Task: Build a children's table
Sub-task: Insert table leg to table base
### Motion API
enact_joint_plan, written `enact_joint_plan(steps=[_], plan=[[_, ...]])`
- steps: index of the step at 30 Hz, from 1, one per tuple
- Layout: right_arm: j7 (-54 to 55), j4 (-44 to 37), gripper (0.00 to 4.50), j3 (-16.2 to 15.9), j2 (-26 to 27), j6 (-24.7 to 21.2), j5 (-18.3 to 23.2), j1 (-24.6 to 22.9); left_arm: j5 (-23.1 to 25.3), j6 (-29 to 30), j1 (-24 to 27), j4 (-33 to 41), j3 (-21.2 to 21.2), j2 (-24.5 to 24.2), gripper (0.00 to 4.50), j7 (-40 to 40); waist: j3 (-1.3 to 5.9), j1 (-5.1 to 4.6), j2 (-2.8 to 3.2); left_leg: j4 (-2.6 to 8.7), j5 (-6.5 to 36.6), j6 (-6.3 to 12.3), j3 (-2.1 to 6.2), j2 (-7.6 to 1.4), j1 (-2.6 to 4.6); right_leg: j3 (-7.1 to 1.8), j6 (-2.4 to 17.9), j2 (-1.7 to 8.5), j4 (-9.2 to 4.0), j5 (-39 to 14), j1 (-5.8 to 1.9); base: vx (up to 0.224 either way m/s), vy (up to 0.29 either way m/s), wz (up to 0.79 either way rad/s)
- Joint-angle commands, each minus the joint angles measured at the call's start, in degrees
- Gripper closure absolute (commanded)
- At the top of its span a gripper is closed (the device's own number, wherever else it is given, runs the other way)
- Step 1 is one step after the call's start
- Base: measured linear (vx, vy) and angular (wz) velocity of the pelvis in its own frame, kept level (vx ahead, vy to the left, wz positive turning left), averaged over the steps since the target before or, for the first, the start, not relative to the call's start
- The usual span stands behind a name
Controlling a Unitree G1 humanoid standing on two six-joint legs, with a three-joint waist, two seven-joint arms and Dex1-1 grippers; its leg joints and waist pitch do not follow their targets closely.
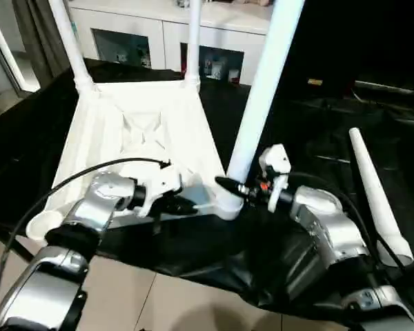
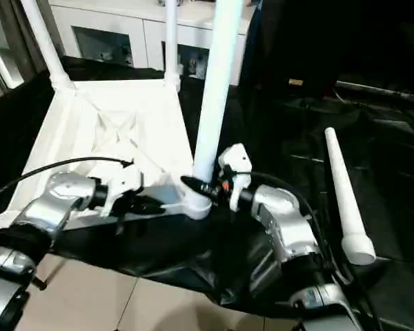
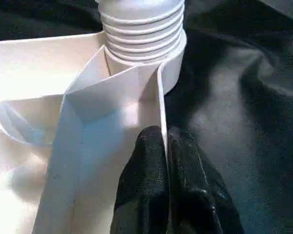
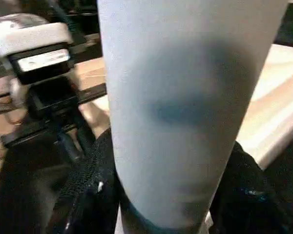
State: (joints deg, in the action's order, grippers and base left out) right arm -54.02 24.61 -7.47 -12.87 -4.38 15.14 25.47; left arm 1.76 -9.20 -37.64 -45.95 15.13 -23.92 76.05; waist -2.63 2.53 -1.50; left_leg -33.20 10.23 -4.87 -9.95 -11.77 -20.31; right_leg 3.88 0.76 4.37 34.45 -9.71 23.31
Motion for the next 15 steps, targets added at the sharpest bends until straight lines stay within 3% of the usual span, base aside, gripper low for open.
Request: enact_joint_plan(steps=[1,6,15], plan=[[0.25,3.65,2.62,-1.36,-1.55,-2.36,-2.39,-2.35,-1.25,-2.33,0.43,3.26,2.53,0.62,4.50,6.52,3.33,0.16,1.06,4.27,16.89,0.80,0.19,-1.50,0.32,-2.63,13.24,3.29,-4.01,-12.33,-2.94,0.000,0.000,0.00],[-1.12,2.65,2.62,-2.26,-2.33,-1.47,-2.97,-4.29,-0.52,-3.01,0.46,3.29,2.82,0.02,4.50,6.09,3.12,0.61,1.21,4.49,19.47,-0.02,0.20,-1.53,0.72,-2.66,12.54,3.42,-4.50,-16.09,-2.83,0.000,0.000,0.00],[0.81,4.32,2.62,-1.87,-2.04,-0.66,-3.46,-4.52,0.30,-3.57,0.67,2.64,2.60,-0.10,4.50,4.28,3.13,0.73,1.06,4.57,19.32,-0.23,0.30,-1.55,0.63,-2.67,12.03,3.42,-4.50,-16.39,-2.82,0.000,0.000,0.00]])
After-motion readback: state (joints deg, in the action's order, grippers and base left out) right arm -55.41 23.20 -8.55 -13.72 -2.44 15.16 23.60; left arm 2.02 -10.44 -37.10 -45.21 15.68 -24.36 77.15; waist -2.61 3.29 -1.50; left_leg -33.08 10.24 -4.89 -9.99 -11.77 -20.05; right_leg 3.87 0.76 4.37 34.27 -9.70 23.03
